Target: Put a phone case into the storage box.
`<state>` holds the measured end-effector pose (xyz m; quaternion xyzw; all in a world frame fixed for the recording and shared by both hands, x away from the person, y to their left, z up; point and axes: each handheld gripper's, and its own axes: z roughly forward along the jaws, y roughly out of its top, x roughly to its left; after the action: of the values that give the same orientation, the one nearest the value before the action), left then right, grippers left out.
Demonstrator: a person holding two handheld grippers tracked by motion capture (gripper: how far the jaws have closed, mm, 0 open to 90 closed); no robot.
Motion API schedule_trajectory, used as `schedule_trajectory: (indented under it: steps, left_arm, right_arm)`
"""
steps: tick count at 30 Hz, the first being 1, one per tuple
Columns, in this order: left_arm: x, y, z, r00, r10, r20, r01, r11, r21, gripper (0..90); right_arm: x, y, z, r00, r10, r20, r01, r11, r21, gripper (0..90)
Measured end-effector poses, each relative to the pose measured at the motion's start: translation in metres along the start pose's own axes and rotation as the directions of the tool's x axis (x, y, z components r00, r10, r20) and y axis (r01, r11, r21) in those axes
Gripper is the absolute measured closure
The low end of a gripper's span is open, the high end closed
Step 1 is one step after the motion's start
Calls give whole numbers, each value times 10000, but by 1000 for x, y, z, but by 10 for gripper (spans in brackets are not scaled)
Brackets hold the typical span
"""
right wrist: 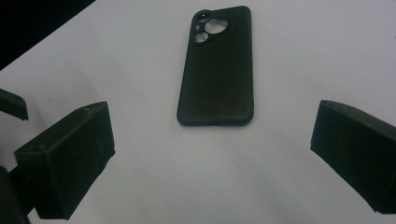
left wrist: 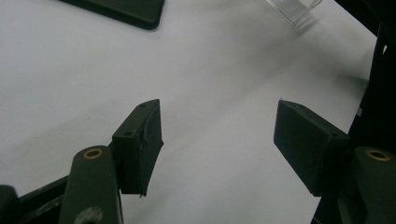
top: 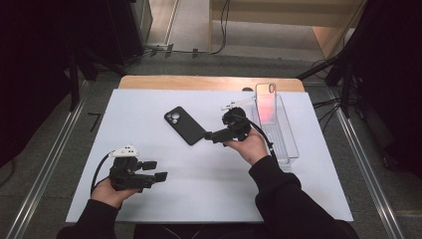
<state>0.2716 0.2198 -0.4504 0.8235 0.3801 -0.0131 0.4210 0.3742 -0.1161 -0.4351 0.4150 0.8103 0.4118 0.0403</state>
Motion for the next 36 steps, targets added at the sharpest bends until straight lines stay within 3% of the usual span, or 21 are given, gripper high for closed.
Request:
schedule_trajectory:
  steps: [7,17,22,32,36]
  left_arm:
    - [1,0,0,10000,-7,-23,7,10000,20,330]
    - [1,0,0,10000,8,-5,-8,10000,83,330]
    - [1,0,0,10000,8,12,-8,10000,96,330]
    - [1,0,0,10000,7,28,-7,10000,99,330]
    - [1,0,0,10000,15,55,-16,10000,97,330]
  right_arm:
    - [4,15,22,9994,-317,137,314,9992,233,0]
    - [6,26,51,9997,-199,128,194,9990,391,0]
    - [7,30,64,9992,-380,94,377,9987,356,0]
    - [4,39,88,9991,-302,312,280,9973,675,0]
    - [4,42,95,9992,-350,171,338,9973,651,0]
